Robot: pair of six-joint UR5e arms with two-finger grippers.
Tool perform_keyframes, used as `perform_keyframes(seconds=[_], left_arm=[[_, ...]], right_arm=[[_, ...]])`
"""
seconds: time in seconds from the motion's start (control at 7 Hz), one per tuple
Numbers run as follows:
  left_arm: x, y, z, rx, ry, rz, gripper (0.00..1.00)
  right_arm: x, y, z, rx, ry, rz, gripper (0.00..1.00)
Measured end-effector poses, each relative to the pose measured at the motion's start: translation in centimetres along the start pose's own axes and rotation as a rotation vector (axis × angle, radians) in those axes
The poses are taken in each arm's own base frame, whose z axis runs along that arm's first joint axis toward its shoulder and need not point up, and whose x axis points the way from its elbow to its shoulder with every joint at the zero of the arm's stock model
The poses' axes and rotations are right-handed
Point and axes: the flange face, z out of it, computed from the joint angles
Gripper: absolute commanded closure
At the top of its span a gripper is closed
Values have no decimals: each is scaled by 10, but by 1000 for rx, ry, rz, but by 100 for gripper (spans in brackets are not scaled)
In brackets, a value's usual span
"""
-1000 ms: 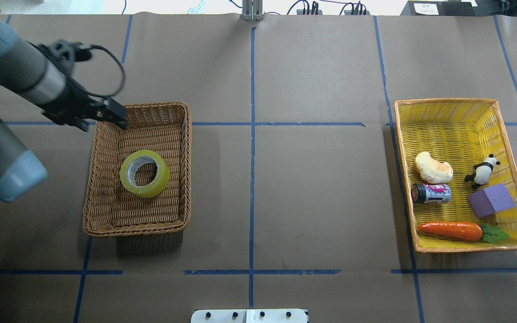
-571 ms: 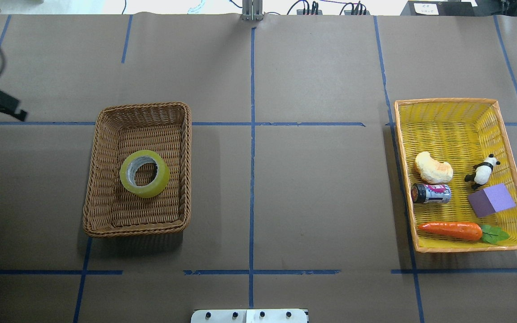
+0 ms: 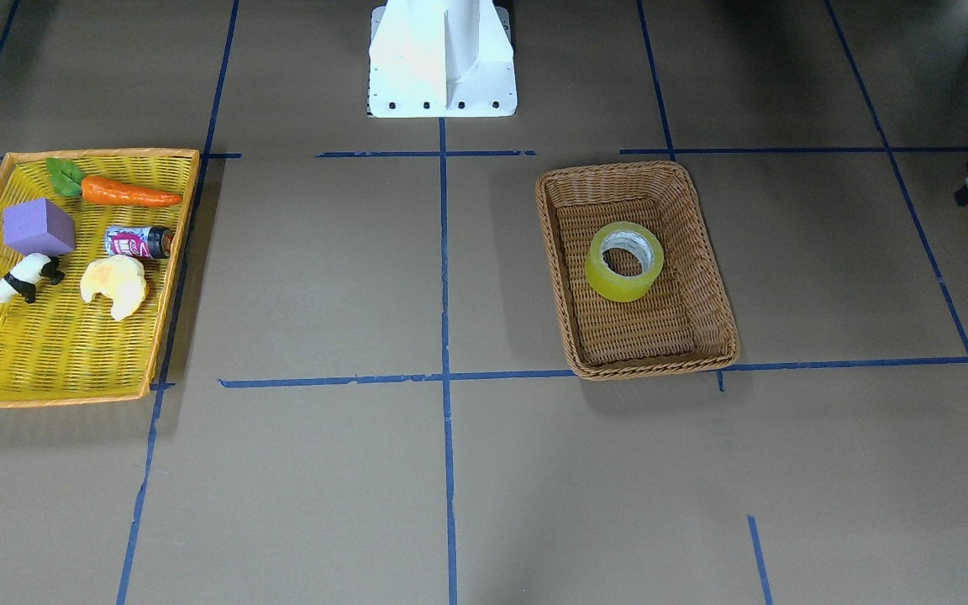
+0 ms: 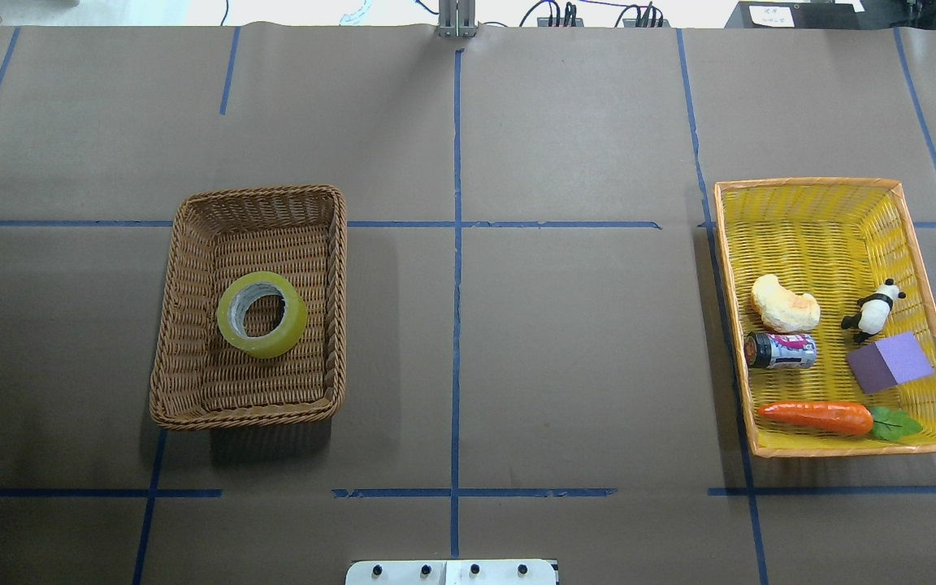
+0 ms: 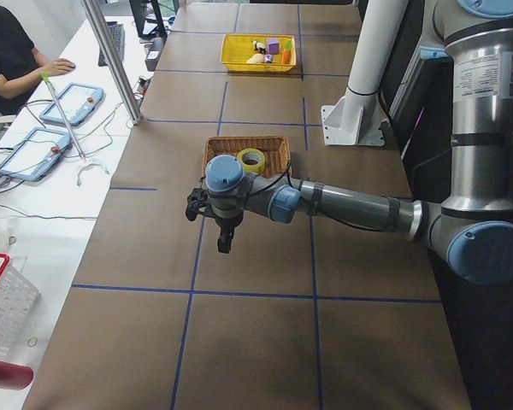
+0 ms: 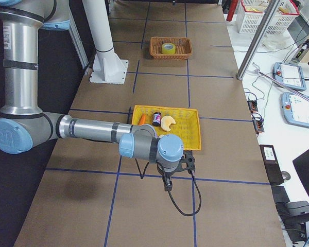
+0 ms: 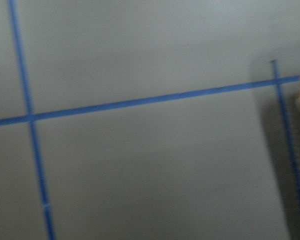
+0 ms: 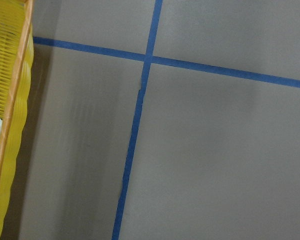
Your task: Move tape to another basket
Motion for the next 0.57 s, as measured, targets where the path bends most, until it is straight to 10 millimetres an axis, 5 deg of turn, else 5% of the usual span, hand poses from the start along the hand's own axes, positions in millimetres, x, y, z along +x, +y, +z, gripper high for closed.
perform_keyframes(seconds=[0.29, 0.57], left_arm=[[-76, 20, 5, -12, -21, -8, 0], [-108, 31, 1, -12, -26, -25, 0]], right_arm=[[-7, -14, -9, 18, 5, 42, 0], [-13, -21, -11, 23, 6, 58, 0]])
